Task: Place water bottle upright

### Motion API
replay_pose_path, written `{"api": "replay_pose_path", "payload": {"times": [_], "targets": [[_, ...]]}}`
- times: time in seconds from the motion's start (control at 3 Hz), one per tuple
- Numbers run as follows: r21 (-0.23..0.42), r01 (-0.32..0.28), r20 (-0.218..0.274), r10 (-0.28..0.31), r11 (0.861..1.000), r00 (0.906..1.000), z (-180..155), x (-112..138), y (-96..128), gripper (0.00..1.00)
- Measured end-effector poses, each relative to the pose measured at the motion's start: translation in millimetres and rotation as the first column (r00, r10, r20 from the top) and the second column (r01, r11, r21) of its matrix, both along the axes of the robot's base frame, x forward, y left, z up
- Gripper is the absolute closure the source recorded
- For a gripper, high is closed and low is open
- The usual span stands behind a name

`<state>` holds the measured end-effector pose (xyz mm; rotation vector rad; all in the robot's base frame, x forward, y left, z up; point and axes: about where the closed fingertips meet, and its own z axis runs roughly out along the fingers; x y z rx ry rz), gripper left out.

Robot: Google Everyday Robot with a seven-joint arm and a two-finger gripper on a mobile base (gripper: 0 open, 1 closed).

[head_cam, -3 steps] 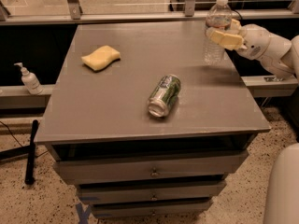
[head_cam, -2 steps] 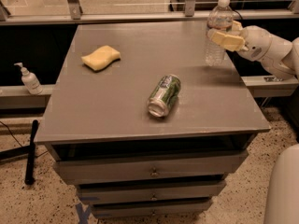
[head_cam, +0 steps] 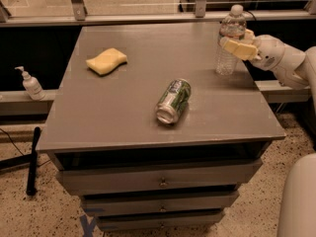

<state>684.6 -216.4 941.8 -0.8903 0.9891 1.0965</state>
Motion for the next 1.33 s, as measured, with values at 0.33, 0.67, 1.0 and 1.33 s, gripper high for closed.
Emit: {"api": "replay_pose_path", "payload": {"times": [0.33,0.67,1.0,1.33], "targets": [[0.002,0.009,-0.016,-0.009,1.000,0.9998,-3.3,2.1,-2.8,0.83],[0.004,0.014,-0.028,-0.014,1.000,0.9995,-6.8,3.6,-4.3,0.60],[0.007,0.016,-0.033,-0.016,1.000,0.9993,-9.0,4.1,-5.4,0.34],[0.007,0.016,-0.034,-0.016,1.000,0.9993,-9.9,4.0,-6.0,0.13]]}}
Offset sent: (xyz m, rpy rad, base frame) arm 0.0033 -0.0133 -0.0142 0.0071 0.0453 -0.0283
